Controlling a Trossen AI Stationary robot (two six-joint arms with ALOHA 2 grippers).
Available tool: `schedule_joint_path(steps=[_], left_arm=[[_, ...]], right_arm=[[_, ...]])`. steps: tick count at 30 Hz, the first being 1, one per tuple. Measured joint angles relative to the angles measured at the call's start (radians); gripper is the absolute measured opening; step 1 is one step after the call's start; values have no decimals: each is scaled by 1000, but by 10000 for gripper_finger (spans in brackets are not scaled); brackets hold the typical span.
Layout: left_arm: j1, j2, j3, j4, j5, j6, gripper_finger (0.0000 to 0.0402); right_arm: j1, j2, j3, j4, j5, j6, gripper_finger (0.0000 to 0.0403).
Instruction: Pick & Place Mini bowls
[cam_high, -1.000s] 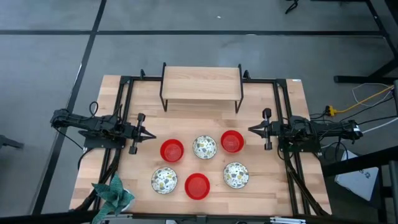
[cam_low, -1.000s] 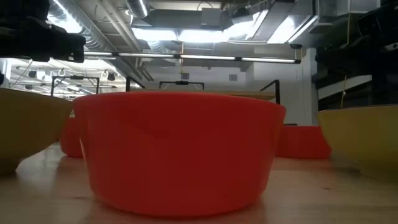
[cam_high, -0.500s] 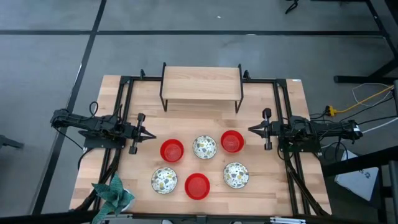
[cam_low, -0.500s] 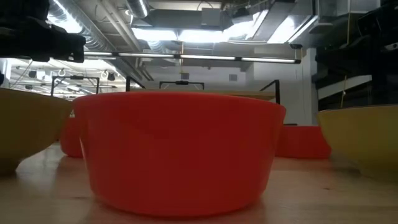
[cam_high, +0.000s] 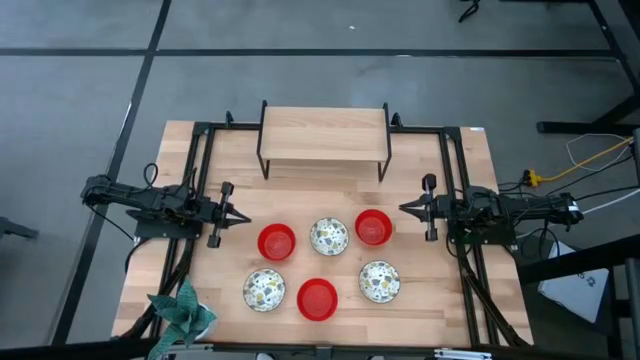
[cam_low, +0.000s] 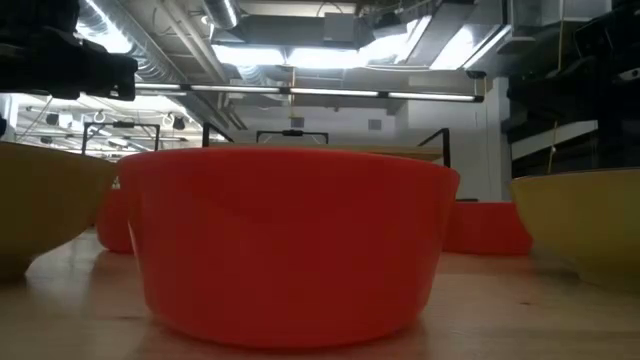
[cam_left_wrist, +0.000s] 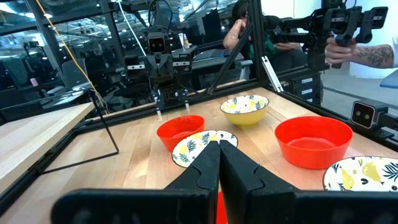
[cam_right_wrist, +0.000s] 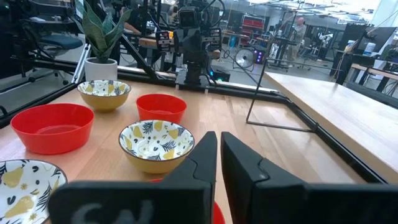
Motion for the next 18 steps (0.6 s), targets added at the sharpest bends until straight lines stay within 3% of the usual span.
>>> schedule_joint_path(steps=[9, 18], left_arm=[[0, 0, 0, 0, 0, 0, 4], [0, 0, 0, 0, 0, 0, 4]], right_arm=[[0, 0, 0, 49, 0, 0, 26], [0, 0, 0, 252, 1, -3, 26]])
